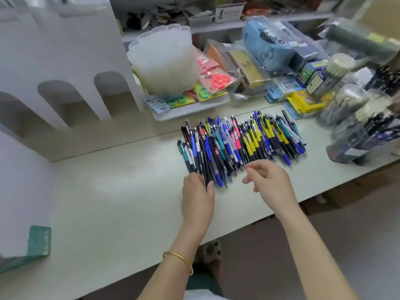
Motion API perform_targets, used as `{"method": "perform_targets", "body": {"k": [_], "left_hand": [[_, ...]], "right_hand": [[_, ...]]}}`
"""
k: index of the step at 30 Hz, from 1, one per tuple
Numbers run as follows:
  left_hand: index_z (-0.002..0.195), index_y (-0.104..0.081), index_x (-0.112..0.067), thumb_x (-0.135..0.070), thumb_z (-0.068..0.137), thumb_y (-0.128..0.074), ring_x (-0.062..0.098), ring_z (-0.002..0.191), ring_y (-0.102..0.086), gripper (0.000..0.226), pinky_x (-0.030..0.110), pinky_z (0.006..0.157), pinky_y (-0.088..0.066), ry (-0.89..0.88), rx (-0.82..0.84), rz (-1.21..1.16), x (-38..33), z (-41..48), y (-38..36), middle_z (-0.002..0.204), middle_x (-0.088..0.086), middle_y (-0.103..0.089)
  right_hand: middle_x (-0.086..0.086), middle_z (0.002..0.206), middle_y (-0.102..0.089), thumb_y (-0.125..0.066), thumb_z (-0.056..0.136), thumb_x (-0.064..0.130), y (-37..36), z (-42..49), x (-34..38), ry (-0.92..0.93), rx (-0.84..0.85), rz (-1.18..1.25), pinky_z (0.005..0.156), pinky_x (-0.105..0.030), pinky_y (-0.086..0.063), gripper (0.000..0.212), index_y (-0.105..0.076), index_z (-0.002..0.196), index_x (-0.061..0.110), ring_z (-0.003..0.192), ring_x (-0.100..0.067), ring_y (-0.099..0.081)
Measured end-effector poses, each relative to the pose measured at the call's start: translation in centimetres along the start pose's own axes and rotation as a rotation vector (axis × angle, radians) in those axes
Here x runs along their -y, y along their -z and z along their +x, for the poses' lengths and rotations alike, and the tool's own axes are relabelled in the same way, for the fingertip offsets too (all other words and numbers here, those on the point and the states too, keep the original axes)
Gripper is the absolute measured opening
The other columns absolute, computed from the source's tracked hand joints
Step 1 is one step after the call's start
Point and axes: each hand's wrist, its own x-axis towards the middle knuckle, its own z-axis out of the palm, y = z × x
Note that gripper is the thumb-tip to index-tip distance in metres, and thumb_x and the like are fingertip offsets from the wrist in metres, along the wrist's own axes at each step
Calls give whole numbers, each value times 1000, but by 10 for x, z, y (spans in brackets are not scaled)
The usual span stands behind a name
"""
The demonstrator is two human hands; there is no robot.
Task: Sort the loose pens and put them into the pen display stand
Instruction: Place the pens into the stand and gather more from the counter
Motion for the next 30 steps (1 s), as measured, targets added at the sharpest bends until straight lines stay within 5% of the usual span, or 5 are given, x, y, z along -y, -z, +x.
{"method": "perform_targets", "body": {"k": [8, 12, 19, 23, 30], "left_hand": [[99, -49, -14, -29, 91, -60, 23, 86, -56, 19, 34, 61, -45, 19, -107, 397, -29, 30, -17, 96, 2, -55], [74, -52, -15, -14, 53, -90, 22, 53, -54, 43, 27, 40, -27, -24, -129, 597, -30, 33, -24, 63, 1, -54], [68, -51, -17, -15, 42, -92, 20, 48, -53, 48, 24, 39, -24, 41, -146, 667, -38, 36, -32, 54, -3, -53], [69, -51, -16, -15, 43, -92, 19, 48, -52, 49, 22, 41, -19, 101, -177, 661, -40, 39, -40, 53, -2, -53], [113, -40, -6, -15, 91, -53, 28, 104, -51, 27, 35, 61, -34, 308, -152, 474, -55, 39, -40, 107, 9, -57]], "right_hand": [[3, 75, -70, -53, 95, 14, -16, 88, 21, 51, 178, -66, 60, -22, -48, 12, -62, 99, 20, 56, -2, -54], [1, 72, -69, -51, 94, 10, -18, 103, 22, 48, 231, -26, 60, -33, -49, 14, -63, 97, 17, 55, -13, -52], [2, 73, -69, -50, 95, 10, -18, 117, 26, 97, 279, 6, 53, -14, -47, 16, -62, 97, 19, 51, 4, -52], [3, 72, -69, -49, 95, 11, -19, 123, 28, 124, 331, -15, 54, -18, -47, 16, -63, 98, 19, 50, 3, -51], [0, 72, -70, -48, 95, 9, -20, 127, 31, 148, 406, -46, 57, -27, -49, 18, -64, 98, 16, 50, -3, -50]]}}
